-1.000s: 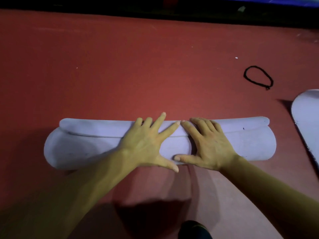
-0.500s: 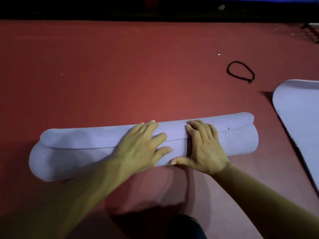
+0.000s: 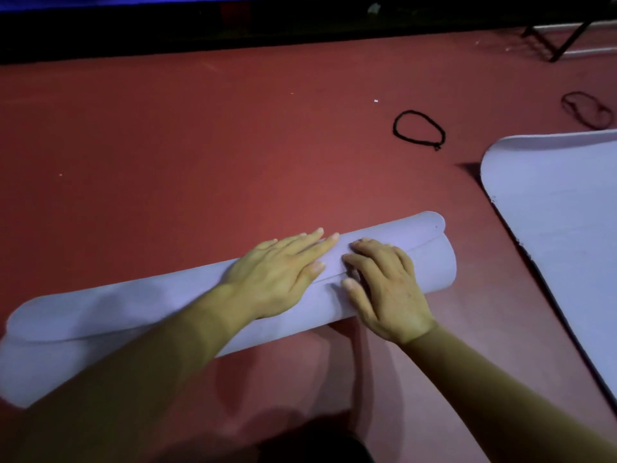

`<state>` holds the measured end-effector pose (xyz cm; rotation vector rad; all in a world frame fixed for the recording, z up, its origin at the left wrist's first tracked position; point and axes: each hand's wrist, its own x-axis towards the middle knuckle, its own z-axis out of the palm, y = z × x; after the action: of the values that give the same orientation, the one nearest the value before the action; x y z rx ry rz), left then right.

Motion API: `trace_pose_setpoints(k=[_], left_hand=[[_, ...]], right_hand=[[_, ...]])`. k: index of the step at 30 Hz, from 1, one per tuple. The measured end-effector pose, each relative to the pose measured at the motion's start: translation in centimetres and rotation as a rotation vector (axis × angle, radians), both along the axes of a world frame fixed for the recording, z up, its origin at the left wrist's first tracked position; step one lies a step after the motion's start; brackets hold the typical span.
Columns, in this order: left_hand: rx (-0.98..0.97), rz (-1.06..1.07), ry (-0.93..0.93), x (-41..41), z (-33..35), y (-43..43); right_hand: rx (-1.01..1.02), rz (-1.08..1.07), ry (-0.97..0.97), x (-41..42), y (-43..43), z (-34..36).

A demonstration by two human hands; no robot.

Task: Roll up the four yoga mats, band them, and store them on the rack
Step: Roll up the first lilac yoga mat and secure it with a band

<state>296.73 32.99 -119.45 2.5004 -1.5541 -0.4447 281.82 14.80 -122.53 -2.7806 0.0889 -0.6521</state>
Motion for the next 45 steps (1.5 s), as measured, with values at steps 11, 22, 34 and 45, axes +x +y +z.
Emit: trace_pose_setpoints(k=[11, 22, 34, 45], left_hand=[[-0.128, -0.108, 0.073, 0.4, 0.8, -1.7], [-0.057, -0.122, 0.243, 0.1, 0.0, -10.6], [0.096, 0.082, 0.342, -2.7, -1.2, -18.5], [0.225, -0.067, 0.528, 0.7, -0.7, -18.2]], right_hand=[[0.504, -0.732, -0.002, 0.0, -1.8, 0.5], [1.112, -0.967, -0.002, -0.7, -2.3, 0.3], [1.518, -1.073, -0.109, -1.9, -2.5, -0.4], [1.803, -1.192, -0.189, 0.4, -1.9, -0.9]])
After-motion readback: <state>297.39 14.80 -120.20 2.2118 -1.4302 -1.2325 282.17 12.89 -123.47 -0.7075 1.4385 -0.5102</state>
